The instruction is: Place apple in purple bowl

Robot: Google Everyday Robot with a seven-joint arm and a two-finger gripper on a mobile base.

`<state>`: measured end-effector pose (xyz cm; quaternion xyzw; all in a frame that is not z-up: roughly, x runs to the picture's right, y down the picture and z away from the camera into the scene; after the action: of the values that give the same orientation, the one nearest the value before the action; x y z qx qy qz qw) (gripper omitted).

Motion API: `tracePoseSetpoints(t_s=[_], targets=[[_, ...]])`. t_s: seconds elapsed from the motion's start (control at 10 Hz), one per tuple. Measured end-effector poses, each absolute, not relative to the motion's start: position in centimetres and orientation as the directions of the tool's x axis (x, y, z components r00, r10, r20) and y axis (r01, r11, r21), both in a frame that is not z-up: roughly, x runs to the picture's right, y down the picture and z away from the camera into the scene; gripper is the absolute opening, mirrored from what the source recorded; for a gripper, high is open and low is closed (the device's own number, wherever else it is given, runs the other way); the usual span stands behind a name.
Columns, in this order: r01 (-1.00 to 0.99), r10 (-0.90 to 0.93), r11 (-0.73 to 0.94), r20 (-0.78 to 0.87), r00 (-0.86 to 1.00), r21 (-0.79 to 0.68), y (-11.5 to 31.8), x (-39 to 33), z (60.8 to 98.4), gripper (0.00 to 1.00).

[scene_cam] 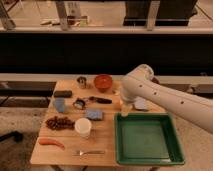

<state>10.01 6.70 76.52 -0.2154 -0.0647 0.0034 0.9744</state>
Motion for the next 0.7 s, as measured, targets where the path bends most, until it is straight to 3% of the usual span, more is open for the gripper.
tracePoseSetpoints(t_s=[0.7], targets=[[0.114, -0.037, 0.913, 0.200, 0.979, -0.391, 5.1, 9.4, 81.4, 0.80]])
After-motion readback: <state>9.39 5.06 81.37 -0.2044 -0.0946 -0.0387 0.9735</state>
